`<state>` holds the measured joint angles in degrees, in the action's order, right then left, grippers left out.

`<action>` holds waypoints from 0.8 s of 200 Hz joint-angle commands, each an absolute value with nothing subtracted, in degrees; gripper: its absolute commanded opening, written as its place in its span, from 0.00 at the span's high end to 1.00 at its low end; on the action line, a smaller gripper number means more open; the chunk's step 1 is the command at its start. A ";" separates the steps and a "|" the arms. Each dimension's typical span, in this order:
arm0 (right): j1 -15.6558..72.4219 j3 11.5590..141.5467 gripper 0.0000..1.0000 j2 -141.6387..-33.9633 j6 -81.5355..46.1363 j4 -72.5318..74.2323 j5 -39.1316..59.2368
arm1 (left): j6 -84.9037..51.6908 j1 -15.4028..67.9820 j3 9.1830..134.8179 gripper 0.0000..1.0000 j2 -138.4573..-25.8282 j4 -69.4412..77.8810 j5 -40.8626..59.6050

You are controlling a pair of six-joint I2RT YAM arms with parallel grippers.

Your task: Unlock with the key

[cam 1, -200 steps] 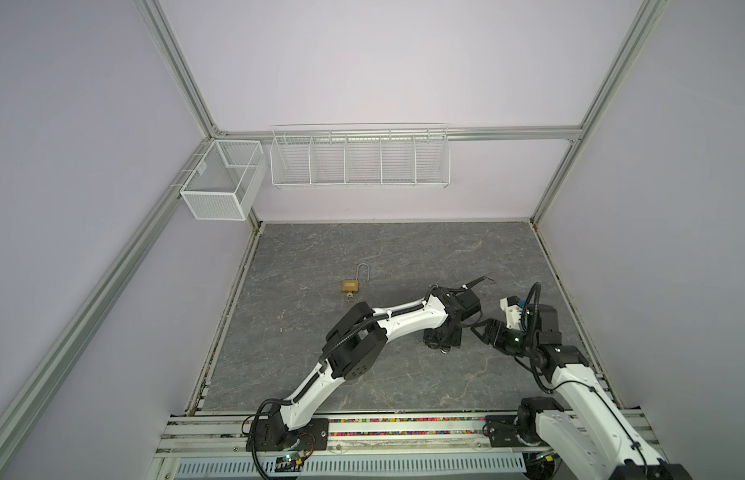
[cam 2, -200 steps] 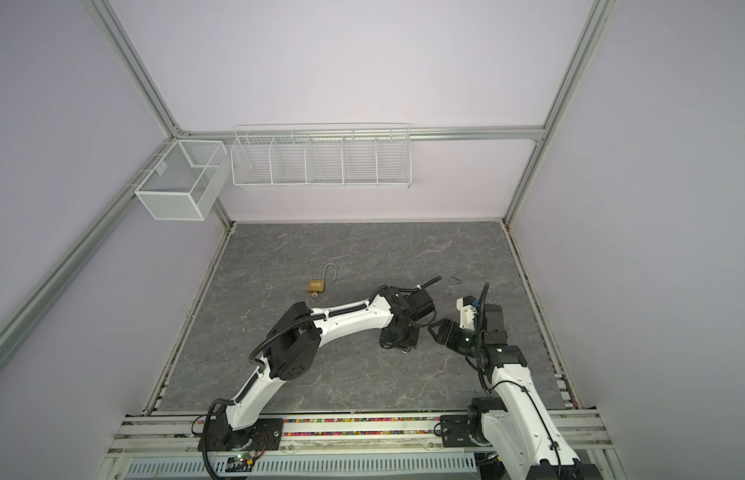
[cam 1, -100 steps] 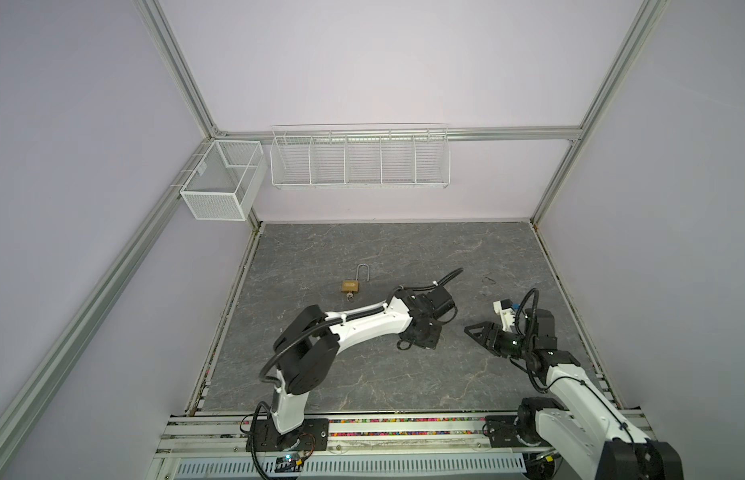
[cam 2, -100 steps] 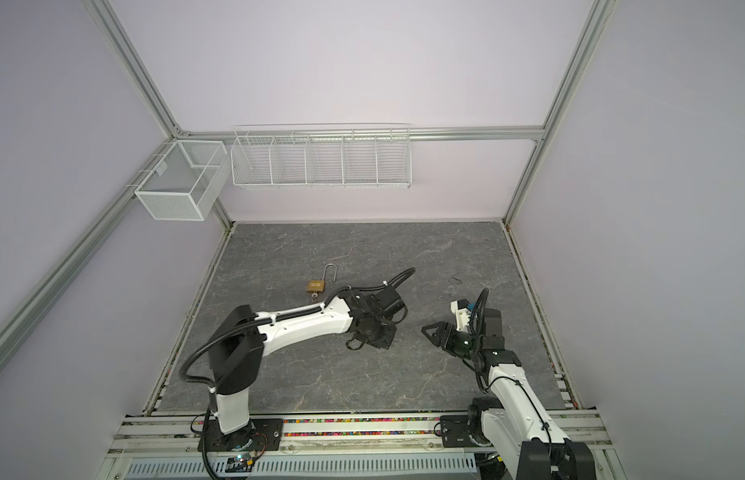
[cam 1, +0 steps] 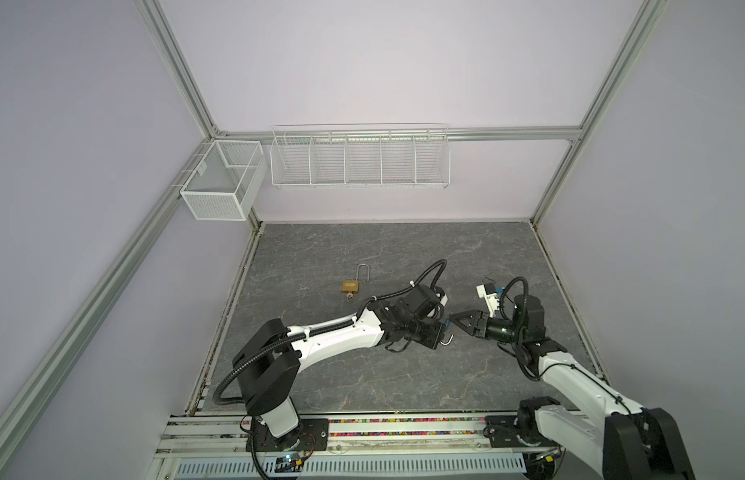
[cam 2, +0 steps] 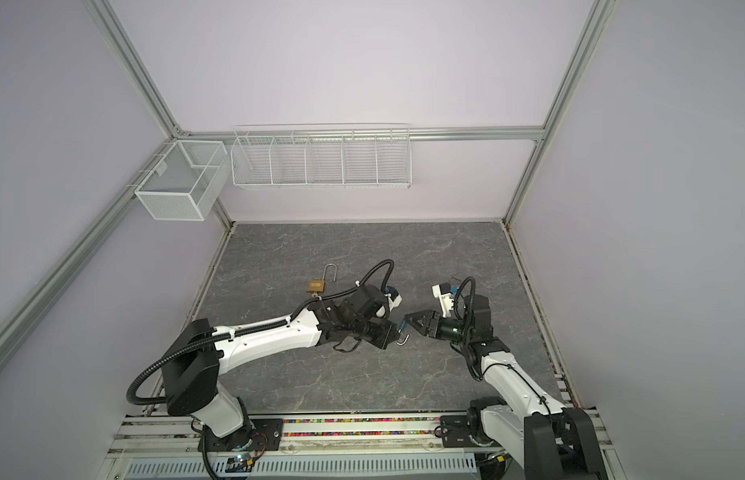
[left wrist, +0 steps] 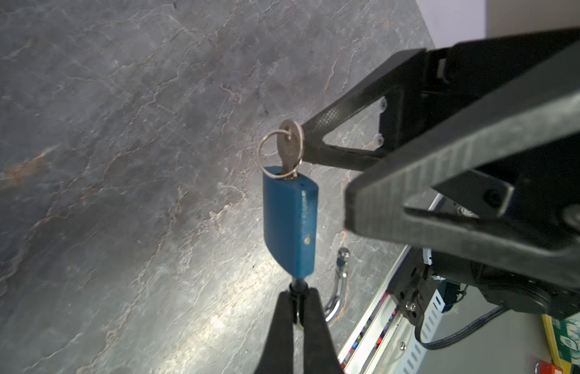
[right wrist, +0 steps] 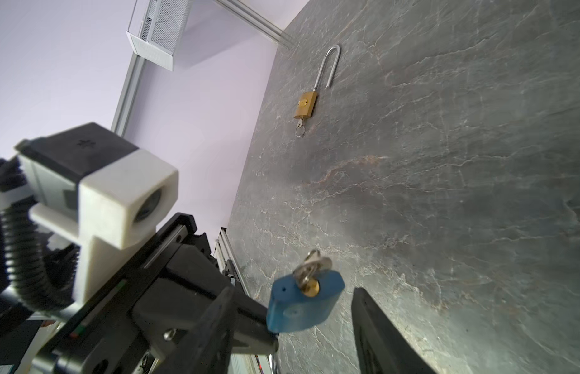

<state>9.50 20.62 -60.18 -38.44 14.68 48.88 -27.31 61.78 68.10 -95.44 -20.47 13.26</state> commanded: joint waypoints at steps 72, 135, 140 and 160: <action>14.58 26.28 0.46 -72.59 -41.40 23.55 45.57 | -28.56 61.33 60.81 1.00 -92.52 -4.71 20.01; 15.45 28.71 0.58 -79.28 -41.62 26.40 47.93 | -28.29 58.43 57.10 1.00 -89.91 -2.13 20.99; 15.45 28.43 0.58 -78.69 -41.18 25.85 47.42 | -28.06 58.27 57.21 1.00 -89.92 -2.76 20.96; 15.55 27.90 0.56 -75.40 -38.87 21.98 45.30 | -26.91 57.37 56.90 1.00 -90.15 -4.83 21.06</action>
<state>15.11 28.14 -78.78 -41.74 24.64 46.44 -29.15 58.35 56.95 -91.59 -5.48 20.32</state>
